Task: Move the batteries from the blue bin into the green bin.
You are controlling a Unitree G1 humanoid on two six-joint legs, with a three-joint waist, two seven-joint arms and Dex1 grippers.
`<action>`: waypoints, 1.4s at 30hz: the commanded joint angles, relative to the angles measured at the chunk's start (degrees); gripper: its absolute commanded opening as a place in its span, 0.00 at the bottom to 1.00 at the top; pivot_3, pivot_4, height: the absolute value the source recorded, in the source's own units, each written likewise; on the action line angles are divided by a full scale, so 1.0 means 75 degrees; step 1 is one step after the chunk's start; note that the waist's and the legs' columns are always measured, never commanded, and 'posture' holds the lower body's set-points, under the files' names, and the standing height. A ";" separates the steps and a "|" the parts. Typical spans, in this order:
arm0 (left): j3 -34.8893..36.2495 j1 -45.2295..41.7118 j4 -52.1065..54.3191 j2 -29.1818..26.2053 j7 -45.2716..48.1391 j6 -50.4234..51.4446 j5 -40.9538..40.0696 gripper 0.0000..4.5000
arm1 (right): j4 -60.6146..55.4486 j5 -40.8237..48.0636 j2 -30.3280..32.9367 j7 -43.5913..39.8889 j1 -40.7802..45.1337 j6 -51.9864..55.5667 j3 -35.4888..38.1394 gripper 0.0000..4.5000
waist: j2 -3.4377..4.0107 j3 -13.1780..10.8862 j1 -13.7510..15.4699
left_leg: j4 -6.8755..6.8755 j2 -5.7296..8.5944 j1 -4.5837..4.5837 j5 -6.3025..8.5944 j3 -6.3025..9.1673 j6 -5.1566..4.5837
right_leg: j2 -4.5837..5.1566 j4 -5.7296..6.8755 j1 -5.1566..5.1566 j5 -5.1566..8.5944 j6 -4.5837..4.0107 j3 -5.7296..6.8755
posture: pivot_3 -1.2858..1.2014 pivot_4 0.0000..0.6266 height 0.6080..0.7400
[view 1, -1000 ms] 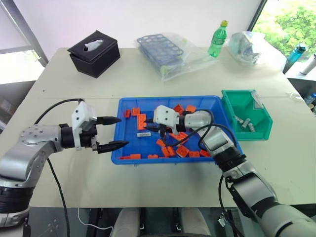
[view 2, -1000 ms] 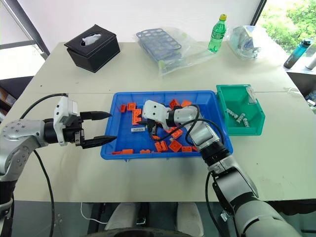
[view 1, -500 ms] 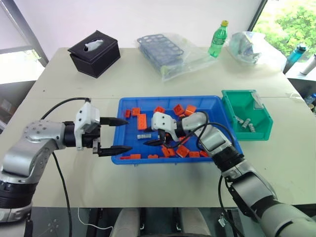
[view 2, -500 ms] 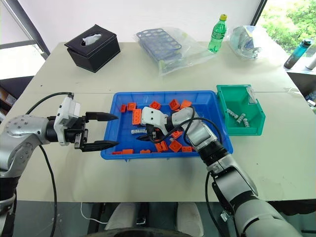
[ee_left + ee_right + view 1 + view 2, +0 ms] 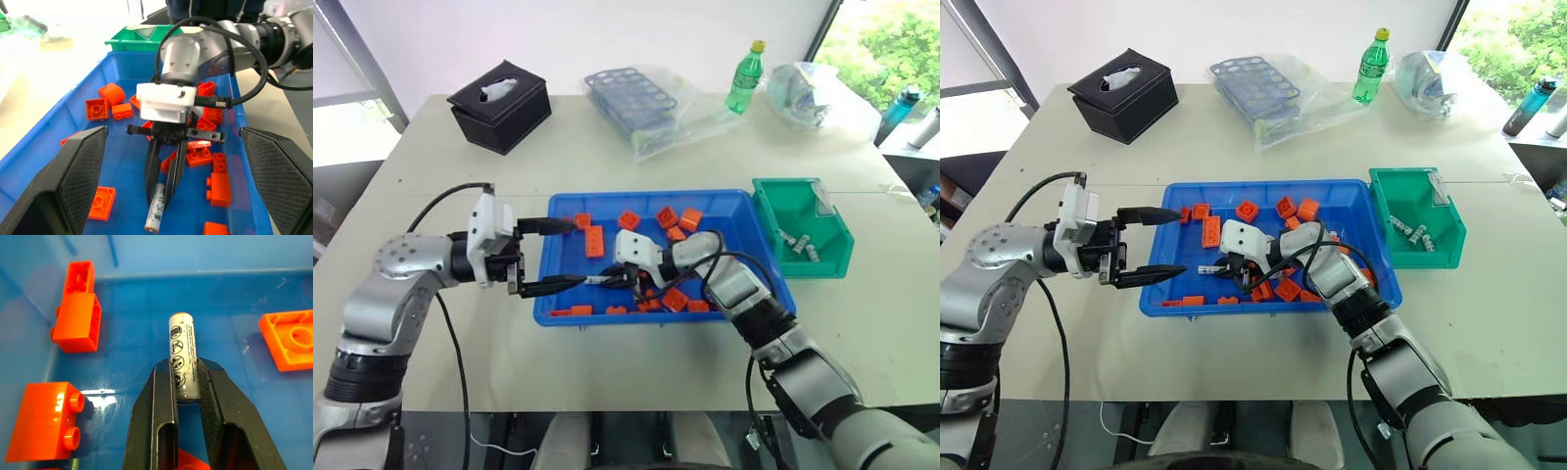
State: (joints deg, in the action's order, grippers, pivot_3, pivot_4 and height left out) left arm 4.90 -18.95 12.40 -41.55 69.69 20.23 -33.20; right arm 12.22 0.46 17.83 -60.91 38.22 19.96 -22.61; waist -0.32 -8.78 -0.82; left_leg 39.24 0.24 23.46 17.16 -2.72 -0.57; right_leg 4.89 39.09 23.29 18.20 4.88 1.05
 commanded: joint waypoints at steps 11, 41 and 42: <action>-0.0224 -0.0445 -0.0604 0.0343 0.0082 -0.0310 0.0093 1.00 | -0.2819 0.1373 0.2569 0.2541 -0.1462 0.3431 0.5402 0.02 | -0.0002 -0.0001 0.0139 | 0.0000 0.0012 0.0003 0.0006 0.0008 -0.0011 | 0.0017 -0.0015 -0.0016 0.0000 0.0000 0.0017 | 0.52 0.24 0.82; -0.0385 -0.0665 -0.0644 0.0563 -0.0145 -0.0286 0.0256 1.00 | -0.3426 0.1810 0.2029 0.3313 -0.1295 0.3887 0.2051 0.95 | -0.0006 -0.0002 0.0047 | -0.0001 -0.0011 -0.0003 0.0002 0.0001 -0.0008 | -0.0011 -0.0015 -0.0014 0.0000 0.0000 0.0007 | 0.52 0.24 0.82; -0.0396 -0.0667 -0.0651 0.0549 -0.0174 -0.0312 0.0305 1.00 | -0.3464 0.1840 0.2000 0.3224 -0.1316 0.3910 0.1861 0.95 | -0.0006 -0.0002 0.0052 | 0.0000 -0.0008 -0.0001 0.0002 0.0003 -0.0008 | -0.0009 -0.0015 -0.0014 0.0000 0.0000 0.0008 | 0.52 0.24 0.82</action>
State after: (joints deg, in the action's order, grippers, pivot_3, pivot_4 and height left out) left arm 1.03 -23.76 5.84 -37.02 68.64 18.46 -31.01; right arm -12.10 14.82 32.51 -36.21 27.45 49.67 -7.60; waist -0.37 -8.80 -0.43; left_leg 39.24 0.21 23.45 17.18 -2.69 -0.63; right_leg 4.84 38.98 23.18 18.21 4.88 1.11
